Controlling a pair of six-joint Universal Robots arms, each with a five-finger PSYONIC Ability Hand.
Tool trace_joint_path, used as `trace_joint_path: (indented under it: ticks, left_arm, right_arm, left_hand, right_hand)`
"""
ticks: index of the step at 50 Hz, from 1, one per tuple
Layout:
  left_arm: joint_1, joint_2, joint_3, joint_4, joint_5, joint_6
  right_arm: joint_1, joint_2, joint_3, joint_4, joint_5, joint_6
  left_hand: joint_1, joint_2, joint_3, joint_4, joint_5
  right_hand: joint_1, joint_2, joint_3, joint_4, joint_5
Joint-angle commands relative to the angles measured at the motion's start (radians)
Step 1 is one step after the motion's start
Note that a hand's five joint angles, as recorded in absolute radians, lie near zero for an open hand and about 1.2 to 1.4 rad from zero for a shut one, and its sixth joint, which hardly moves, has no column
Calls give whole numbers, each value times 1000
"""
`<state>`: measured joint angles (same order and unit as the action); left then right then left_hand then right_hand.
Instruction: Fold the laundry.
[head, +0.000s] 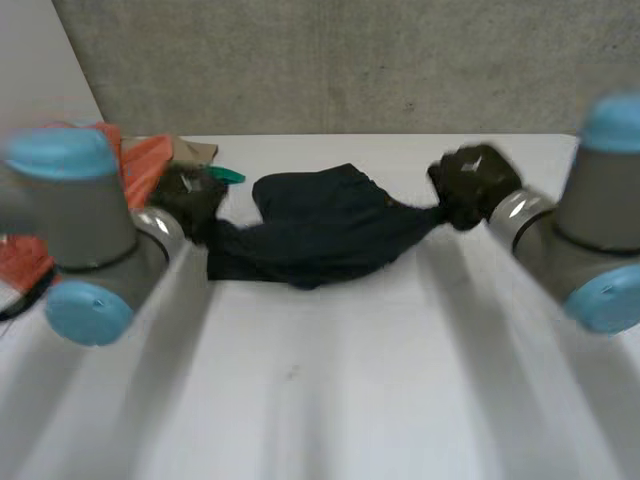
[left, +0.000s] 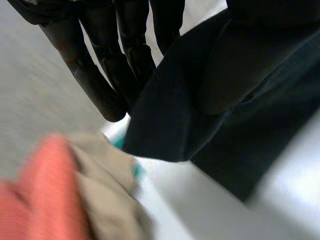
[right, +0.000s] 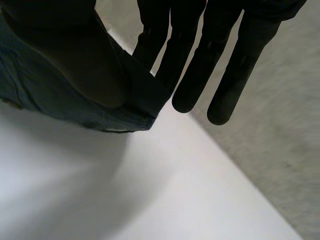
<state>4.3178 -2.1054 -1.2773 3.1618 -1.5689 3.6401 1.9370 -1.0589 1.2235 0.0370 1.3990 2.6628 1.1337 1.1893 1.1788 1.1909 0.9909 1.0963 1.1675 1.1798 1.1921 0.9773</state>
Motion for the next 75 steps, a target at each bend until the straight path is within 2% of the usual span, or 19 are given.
trace_joint_path:
  ticks: [1, 5, 10, 16, 22, 27, 30, 34, 38, 40, 42, 47, 54, 59, 66, 71, 75]
  left_arm:
    - [-3, 387, 74, -74, 27, -167]
    - [8, 481, 169, -150, 84, -213]
    - [17, 467, 312, -291, 119, -244]
    - [39, 299, 455, -428, 121, -258]
    - [45, 116, 550, -453, 118, -250]
    - [48, -45, 697, -369, 112, -242]
    - [49, -126, 841, -264, 99, -245]
    - [48, -127, 998, -91, 78, -271]
    - [54, -85, 1026, 78, 35, -366]
    - [63, -68, 1006, 125, 30, -408]
    - [69, -61, 980, 122, 39, -422]
    - [97, -27, 778, 70, 70, -426]
    - [109, 33, 419, 70, 102, -414]
    - [97, 32, 132, 96, 150, -336]
    - [68, -10, -86, 87, 176, -167]
    - [51, 37, -187, 24, 176, -60]
    - [33, 106, -238, -49, 176, -29]
  right_arm:
    - [-70, -208, -146, 226, -17, 123]
    - [-102, -265, -272, 320, -17, 184]
    - [-115, -270, -384, 386, -29, 220]
    - [-98, -204, -433, 409, -21, 223]
    - [-67, -83, -435, 396, 2, 227]
    - [-38, 39, -459, 331, 52, 230]
    - [-3, 100, -525, 201, 89, 233]
    - [11, 112, -607, -7, 150, 261]
    - [13, 70, -625, -202, 206, 298]
    - [7, 47, -619, -282, 215, 299]
    - [7, 36, -611, -289, 212, 298]
    - [5, 14, -558, -223, 180, 298]
    - [-10, -3, -349, -124, 103, 301]
    - [-7, 32, -129, -103, 48, 278]
    - [-32, 103, 48, -72, 58, 180]
    - [-39, 67, 126, 44, 52, 103]
    - [-43, -15, 159, 163, 38, 62]
  left_hand:
    - [263, 207, 217, 205, 231]
    - [263, 207, 217, 205, 231]
    - [263, 207, 217, 205, 231]
    - [263, 207, 217, 205, 231]
    - [263, 207, 217, 205, 231]
    - [263, 207, 217, 205, 231]
    - [263, 207, 217, 205, 231]
    - [263, 207, 217, 205, 231]
    - [263, 207, 217, 205, 231]
    - [263, 207, 217, 205, 231]
    - [263, 207, 217, 205, 231]
    - [263, 207, 217, 205, 231]
    - [263, 207, 217, 205, 231]
    - [263, 207, 217, 205, 231]
    - [263, 207, 217, 205, 231]
    - [263, 207, 217, 205, 231]
    - [263, 207, 217, 205, 231]
  right_hand:
    - [300, 229, 217, 204, 244]
    - [300, 229, 217, 204, 244]
    - [300, 229, 217, 204, 244]
    - [300, 229, 217, 204, 244]
    - [300, 229, 217, 204, 244]
    - [300, 229, 217, 204, 244]
    - [300, 229, 217, 204, 244]
    - [300, 229, 217, 204, 244]
    - [300, 229, 217, 204, 244]
    - [300, 229, 217, 204, 244]
    - [300, 229, 217, 204, 244]
    - [300, 229, 217, 204, 244]
    - [300, 229, 217, 204, 244]
    - [300, 229, 217, 204, 244]
    - [300, 229, 217, 204, 244]
    - [300, 229, 217, 204, 244]
    - [300, 229, 217, 204, 244]
